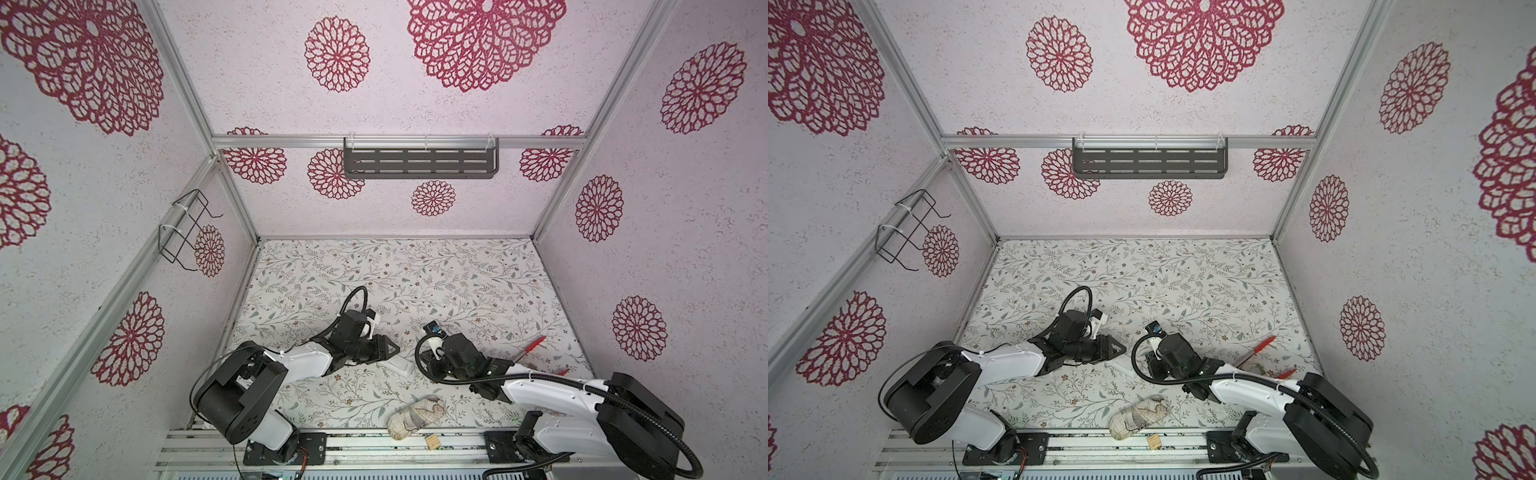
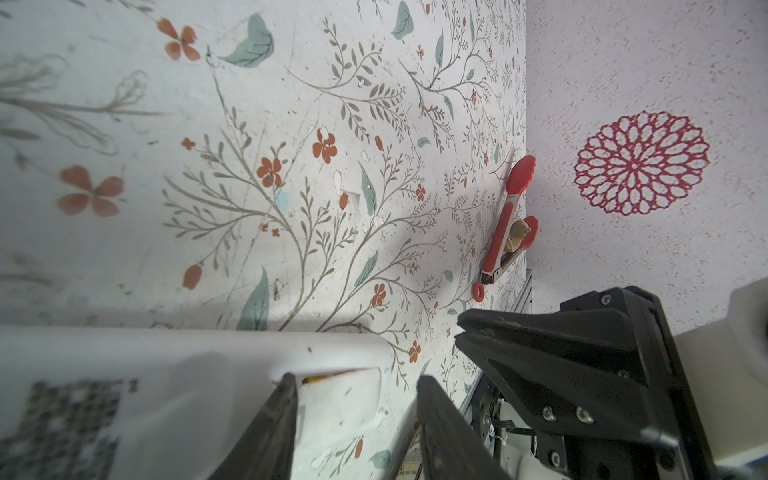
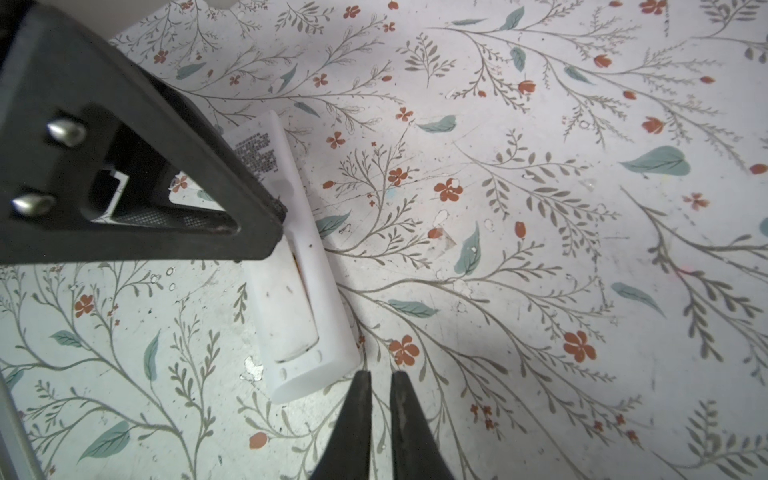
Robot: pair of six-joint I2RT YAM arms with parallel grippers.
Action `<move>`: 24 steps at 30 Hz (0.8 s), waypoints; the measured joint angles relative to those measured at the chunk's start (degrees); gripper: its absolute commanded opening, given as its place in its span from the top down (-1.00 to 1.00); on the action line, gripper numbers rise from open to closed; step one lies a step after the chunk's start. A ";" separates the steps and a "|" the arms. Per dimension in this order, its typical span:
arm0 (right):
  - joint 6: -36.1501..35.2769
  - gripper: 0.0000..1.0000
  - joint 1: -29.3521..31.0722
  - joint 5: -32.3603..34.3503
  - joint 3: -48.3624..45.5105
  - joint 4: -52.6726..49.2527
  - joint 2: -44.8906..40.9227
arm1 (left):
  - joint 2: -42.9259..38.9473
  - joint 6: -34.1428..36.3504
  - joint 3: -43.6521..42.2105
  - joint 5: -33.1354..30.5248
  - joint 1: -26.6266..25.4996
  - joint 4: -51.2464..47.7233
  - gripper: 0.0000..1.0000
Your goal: Load the batteries into the remote control
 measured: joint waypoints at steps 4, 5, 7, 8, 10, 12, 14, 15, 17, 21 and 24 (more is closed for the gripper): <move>0.11 0.75 0.00 -2.69 0.22 1.57 1.49 | -0.79 -0.02 0.00 -0.24 0.00 -0.26 -0.11; 0.31 0.75 0.00 -3.50 0.48 1.97 2.45 | -1.29 0.00 0.00 -0.28 0.00 -0.33 -0.13; 0.39 0.76 0.09 -4.98 0.90 2.71 4.44 | -2.43 0.09 0.00 -0.52 0.00 -0.85 -0.16; 0.39 0.76 0.22 -5.68 1.07 3.02 5.40 | -3.08 0.24 0.02 -0.68 0.02 -1.22 -0.18; 0.42 0.76 0.50 -6.91 1.53 3.58 7.06 | -4.09 0.61 0.04 -0.98 0.07 -1.95 -0.22; 0.42 0.77 0.83 -7.89 2.21 4.15 8.57 | -4.81 1.01 0.04 -1.18 0.17 -2.80 -0.25; 0.42 0.77 1.20 -8.59 2.99 4.87 9.86 | -5.42 1.29 0.04 -1.38 0.42 -3.82 -0.26; 0.42 0.77 1.40 -8.85 3.30 5.14 10.32 | -5.64 1.40 0.04 -1.42 0.48 -4.22 -0.26; 0.44 0.77 1.70 -9.40 3.78 5.79 11.06 | -6.12 1.70 0.04 -1.57 0.76 -5.07 -0.25; 0.55 0.77 2.08 -9.97 4.22 7.26 11.82 | -7.02 2.21 0.04 -1.75 1.46 -6.29 -0.17; 0.66 0.77 2.10 -10.36 5.18 7.89 13.27 | -7.54 2.58 0.04 -1.81 1.97 -6.97 -0.05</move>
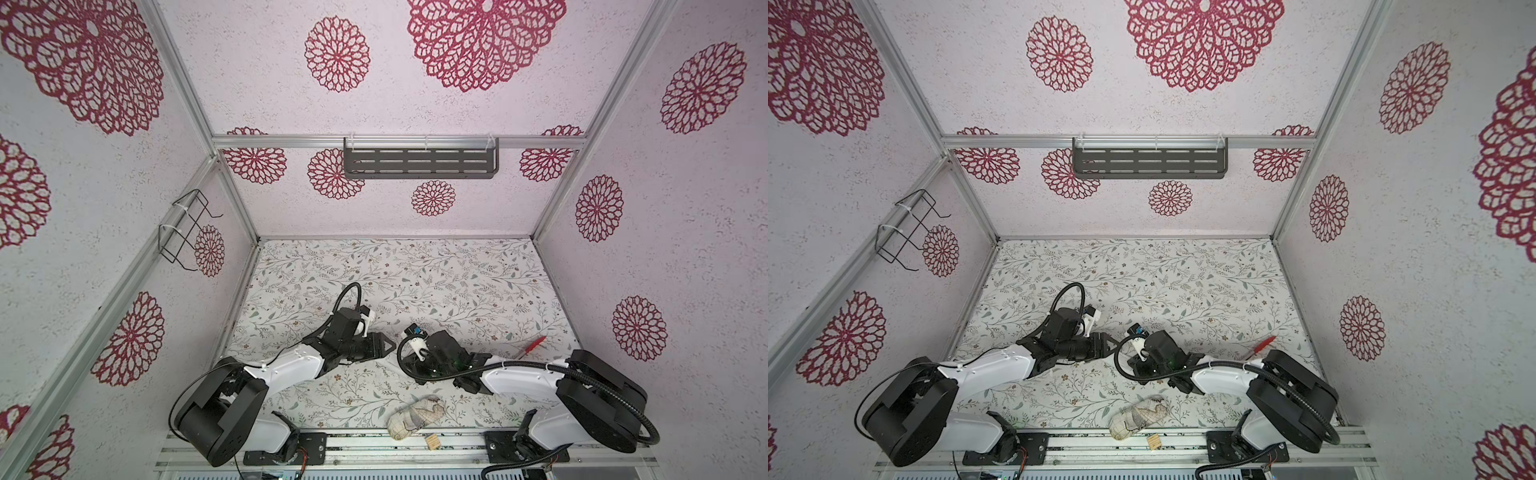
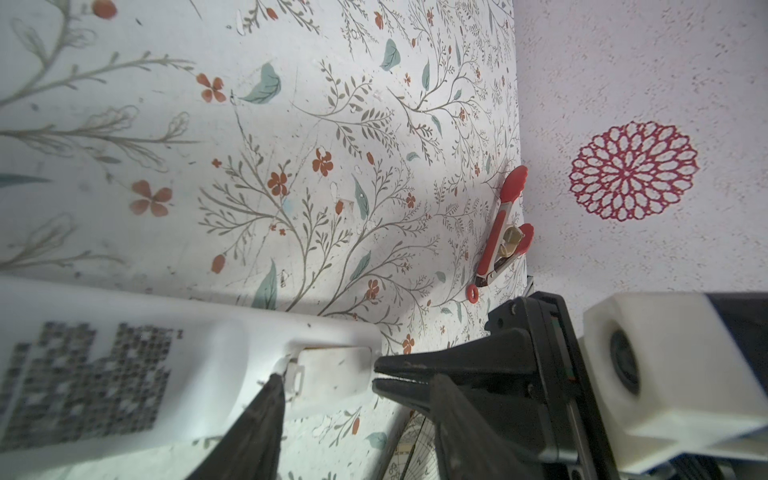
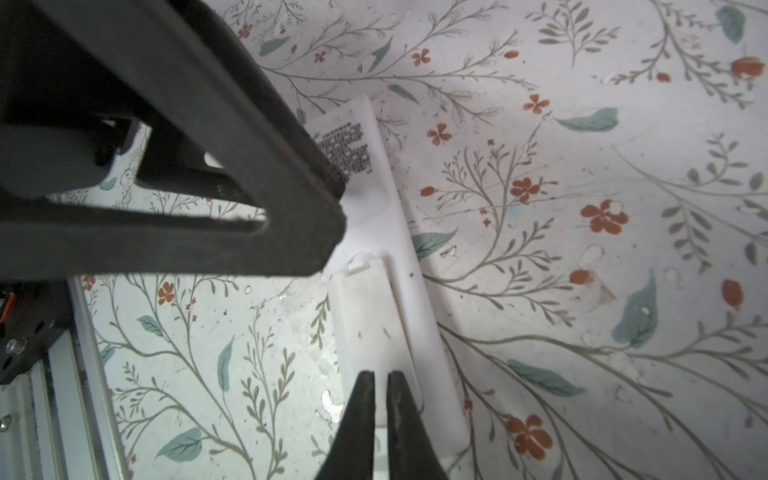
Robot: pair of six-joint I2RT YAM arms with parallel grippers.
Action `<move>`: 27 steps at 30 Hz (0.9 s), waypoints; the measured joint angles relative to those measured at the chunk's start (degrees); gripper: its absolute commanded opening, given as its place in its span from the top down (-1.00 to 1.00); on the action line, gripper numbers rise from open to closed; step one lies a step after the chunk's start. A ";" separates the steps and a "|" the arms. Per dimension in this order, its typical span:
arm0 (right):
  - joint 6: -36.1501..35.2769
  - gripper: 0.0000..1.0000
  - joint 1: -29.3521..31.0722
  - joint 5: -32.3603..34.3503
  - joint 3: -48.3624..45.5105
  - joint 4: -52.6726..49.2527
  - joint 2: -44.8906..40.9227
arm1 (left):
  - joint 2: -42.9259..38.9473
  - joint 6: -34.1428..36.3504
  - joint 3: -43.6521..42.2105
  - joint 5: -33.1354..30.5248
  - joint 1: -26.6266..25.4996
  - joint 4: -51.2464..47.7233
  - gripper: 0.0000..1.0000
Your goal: Load the batteries into the remote control
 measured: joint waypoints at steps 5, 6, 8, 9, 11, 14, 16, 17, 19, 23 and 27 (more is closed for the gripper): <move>0.24 0.77 0.07 -0.68 0.44 1.25 2.25 | -0.42 0.42 0.00 -0.17 0.31 -0.92 0.05; 0.28 0.77 0.07 -0.74 0.44 1.42 2.29 | -0.52 0.44 0.00 -0.17 0.31 -1.05 0.07; 0.37 0.78 0.07 -0.74 0.42 1.46 2.34 | -0.57 0.61 0.00 -0.13 0.31 -1.18 0.11; 0.44 0.78 0.07 -0.74 0.39 1.49 2.34 | -0.57 0.70 0.00 -0.13 0.31 -1.27 0.12; 0.81 0.78 0.07 -0.70 0.20 1.81 2.36 | -0.57 0.92 0.00 0.00 0.31 -1.36 0.18; 1.22 0.78 0.07 -0.70 -0.26 2.64 2.36 | -0.42 1.09 0.00 0.39 0.33 -1.31 0.27; 1.29 0.78 0.09 -0.68 -0.46 3.04 2.36 | 0.09 1.05 0.00 0.66 0.33 -1.03 0.35; 1.29 0.78 0.09 -0.66 -0.50 3.15 2.36 | 0.52 0.94 0.00 0.81 0.33 -0.81 0.39; 1.29 0.78 0.11 -0.55 -0.50 3.15 2.36 | 1.62 0.74 0.00 1.14 0.31 -0.11 0.52; 1.29 0.78 0.11 -0.50 -0.50 3.17 2.36 | 4.00 0.44 0.00 1.79 0.31 1.31 0.73; 1.27 0.78 0.11 -0.48 -0.50 3.17 2.36 | 5.49 -0.09 0.00 1.88 0.28 2.71 0.89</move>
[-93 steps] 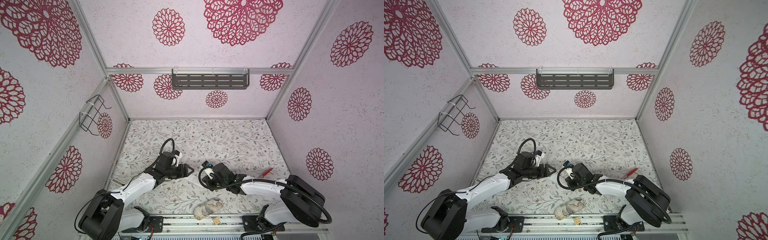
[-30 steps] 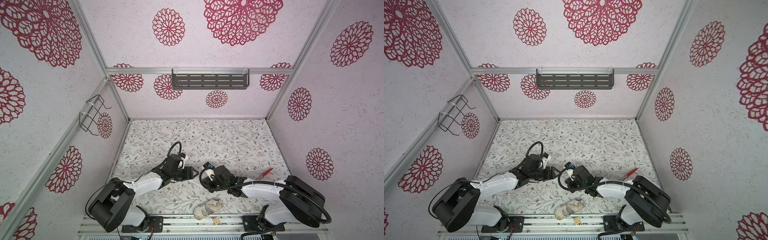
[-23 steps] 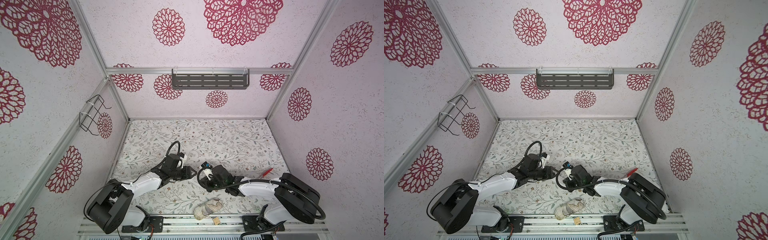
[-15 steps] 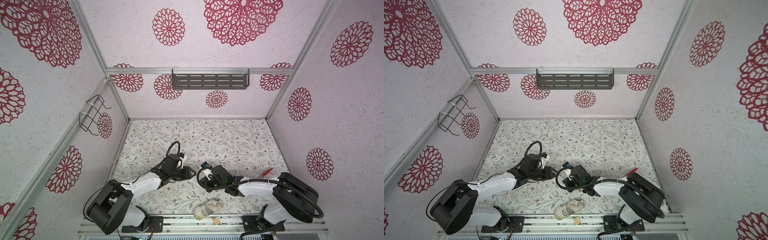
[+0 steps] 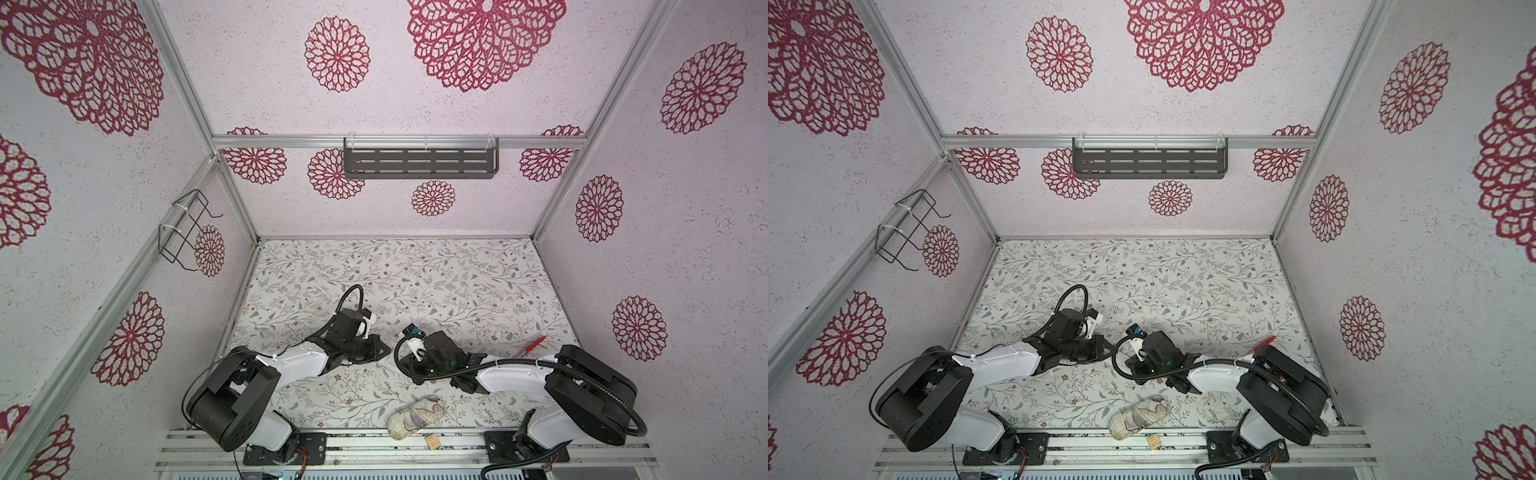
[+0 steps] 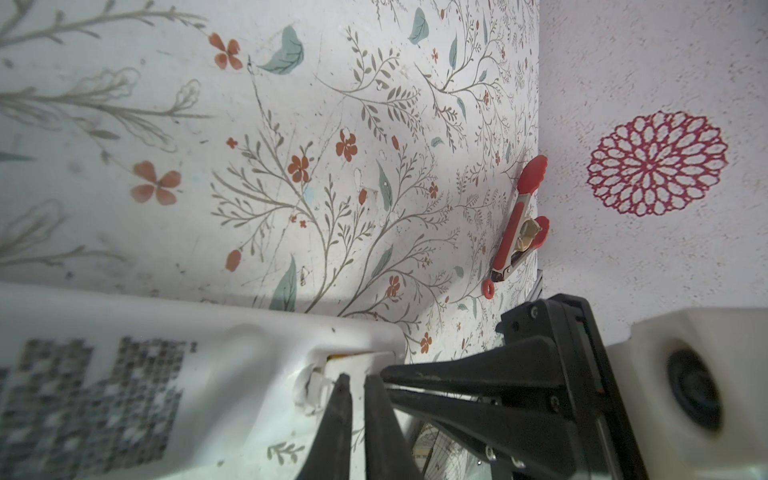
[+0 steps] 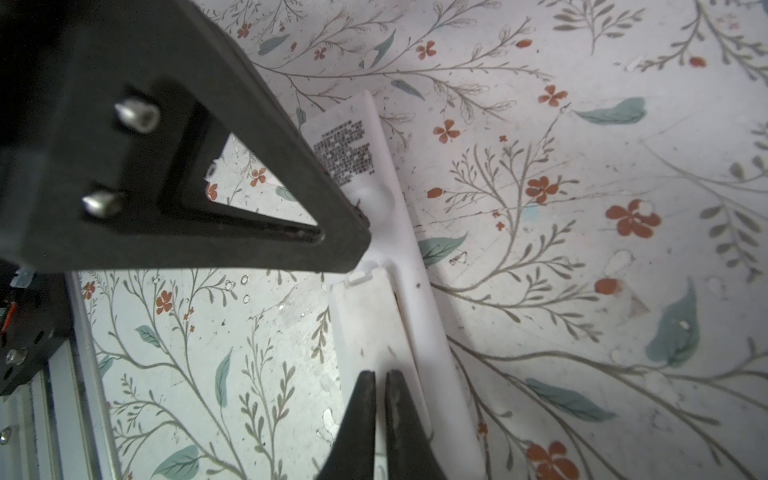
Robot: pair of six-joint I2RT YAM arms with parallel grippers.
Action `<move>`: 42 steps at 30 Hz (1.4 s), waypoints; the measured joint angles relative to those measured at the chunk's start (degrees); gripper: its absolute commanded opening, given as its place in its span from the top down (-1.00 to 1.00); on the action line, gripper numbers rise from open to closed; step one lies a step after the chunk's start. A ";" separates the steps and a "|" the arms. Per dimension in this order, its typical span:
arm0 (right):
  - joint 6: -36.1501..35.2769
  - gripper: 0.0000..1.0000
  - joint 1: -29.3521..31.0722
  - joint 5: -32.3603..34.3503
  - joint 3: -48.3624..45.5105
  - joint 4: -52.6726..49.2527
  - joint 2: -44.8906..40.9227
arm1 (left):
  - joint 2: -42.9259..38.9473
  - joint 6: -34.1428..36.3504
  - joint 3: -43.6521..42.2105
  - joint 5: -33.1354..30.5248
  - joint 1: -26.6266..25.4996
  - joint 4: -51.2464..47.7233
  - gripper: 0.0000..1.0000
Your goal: Load the batteries into the remote control
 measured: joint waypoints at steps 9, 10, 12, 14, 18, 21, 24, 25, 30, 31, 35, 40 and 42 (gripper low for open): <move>-0.02 0.79 0.00 0.04 0.00 -0.02 0.02 | 3.78 -0.28 0.00 0.44 -0.55 2.62 0.94; 0.00 0.79 0.00 0.04 0.00 0.00 0.02 | 3.93 -0.35 0.02 0.42 -0.59 2.93 0.94; 0.00 0.79 0.00 0.04 0.00 0.00 0.02 | 4.17 -0.39 0.02 0.39 -0.74 3.34 0.94; 0.00 0.79 0.00 0.07 0.00 0.02 0.04 | 4.63 -0.37 0.02 0.39 -0.87 3.82 0.95; 0.00 0.79 0.00 0.24 0.00 0.33 0.09 | 5.73 -0.37 0.46 0.04 -1.11 4.17 0.96; 0.00 0.79 0.00 0.39 0.00 0.33 0.09 | 5.86 -0.35 0.52 -0.44 -1.38 4.26 0.96; 0.00 0.79 0.00 0.55 0.00 0.35 0.09 | 5.77 -0.37 0.52 -0.74 -1.55 4.31 0.95; 0.00 0.79 0.00 0.57 0.00 0.35 0.09 | 5.66 -0.37 0.52 -0.87 -1.60 4.26 0.95; -0.02 0.79 0.00 0.63 0.00 0.31 0.09 | 3.91 -0.35 0.46 -1.66 -1.81 2.43 0.86; 0.00 0.79 0.00 0.66 -0.09 0.28 0.09 | 3.28 -0.33 0.46 -1.77 -1.84 1.77 0.84; 0.00 0.79 0.00 1.09 -0.68 1.03 0.09 | 0.50 -0.11 0.46 -2.58 -1.88 -0.26 0.74; 0.15 0.79 0.00 1.53 -1.68 1.88 -0.39 | -1.73 0.28 0.50 -3.41 -1.88 -2.43 0.61; 0.22 0.79 -0.02 1.57 -1.97 1.90 -0.68 | -1.70 0.33 0.50 -3.89 -1.88 -3.15 0.60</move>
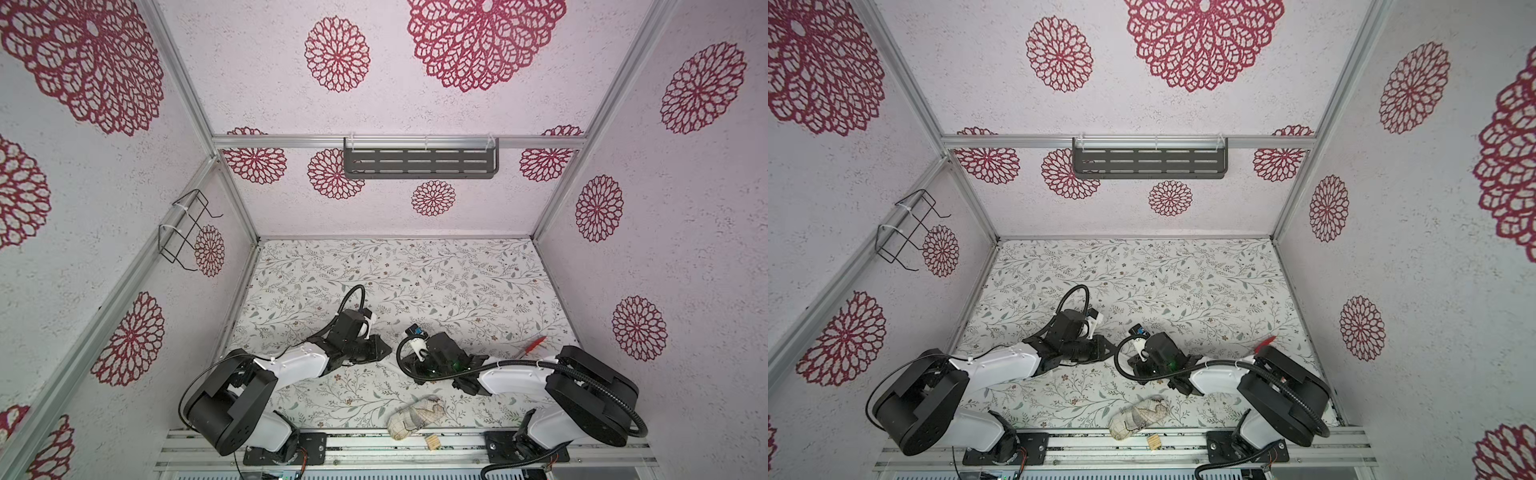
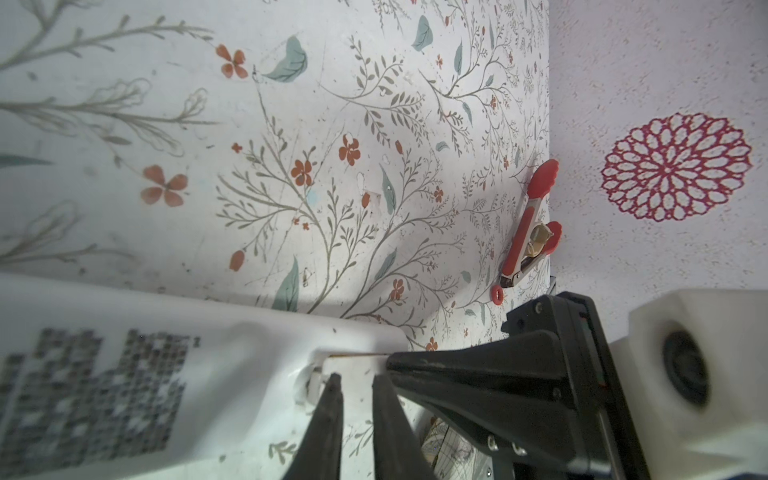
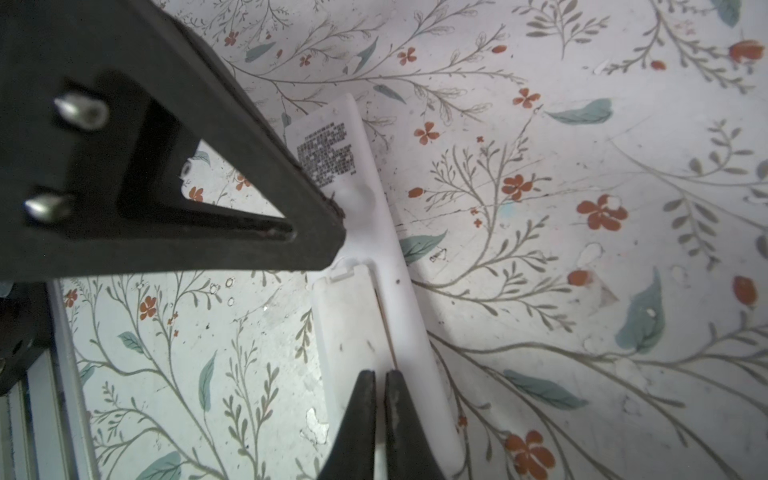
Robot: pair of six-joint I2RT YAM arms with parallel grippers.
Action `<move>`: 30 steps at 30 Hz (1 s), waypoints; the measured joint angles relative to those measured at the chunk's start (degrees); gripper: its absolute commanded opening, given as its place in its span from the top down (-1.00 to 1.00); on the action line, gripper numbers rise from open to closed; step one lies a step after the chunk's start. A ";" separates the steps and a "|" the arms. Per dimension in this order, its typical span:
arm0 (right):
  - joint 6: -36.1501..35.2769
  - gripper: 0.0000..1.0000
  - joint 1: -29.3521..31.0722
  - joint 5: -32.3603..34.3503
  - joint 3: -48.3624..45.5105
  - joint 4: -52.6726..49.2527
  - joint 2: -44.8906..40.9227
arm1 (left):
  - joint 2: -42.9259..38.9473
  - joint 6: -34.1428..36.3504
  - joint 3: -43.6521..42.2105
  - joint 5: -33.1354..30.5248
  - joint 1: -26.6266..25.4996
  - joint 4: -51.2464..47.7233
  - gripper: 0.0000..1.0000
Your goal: Load the batteries into the remote control
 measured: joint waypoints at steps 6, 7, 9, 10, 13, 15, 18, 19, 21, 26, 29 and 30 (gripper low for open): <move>-0.11 0.79 0.11 -0.35 -0.17 0.20 -0.04 | 0.15 -0.02 0.00 -1.29 0.00 -0.98 0.59; -0.22 0.79 0.24 -0.46 -0.17 0.17 -0.04 | 0.28 -0.02 0.00 -1.51 0.00 -0.98 0.59; -0.26 0.79 0.52 -0.52 -0.17 0.17 -0.04 | 0.55 -0.02 0.00 -1.75 0.00 -0.96 0.60; -0.24 0.80 0.63 -0.48 -0.17 0.17 -0.04 | 0.74 -0.02 0.00 -1.77 0.00 -0.90 0.63; -0.24 0.80 0.66 -0.42 -0.17 0.17 -0.04 | 1.66 -0.02 0.00 -1.75 0.00 -0.66 0.77; -0.24 0.80 0.68 -0.33 -0.17 0.17 -0.04 | 2.32 -0.07 0.00 -1.60 0.00 -0.44 0.82; -0.24 0.80 0.72 -0.24 -0.17 0.17 -0.04 | 2.93 -0.09 0.00 -1.38 0.00 0.02 0.86; -0.24 0.80 0.72 -0.24 -0.17 0.17 -0.04 | 3.06 -0.09 0.00 -1.29 0.00 0.33 0.87; -0.24 0.80 0.72 -0.17 -0.17 0.17 -0.04 | 3.30 -0.24 0.00 -0.90 0.00 0.94 0.89; -0.24 0.80 0.76 -0.04 -0.17 0.09 -0.09 | 3.87 -0.48 0.00 0.17 0.00 2.67 0.89; -0.24 0.80 0.79 0.04 -0.17 -0.31 -0.33 | 3.87 -0.55 0.00 0.83 0.00 3.32 0.89; -0.24 0.79 0.79 0.13 -0.17 -0.50 -0.44 | 3.87 -0.57 0.00 1.01 -0.02 3.37 0.89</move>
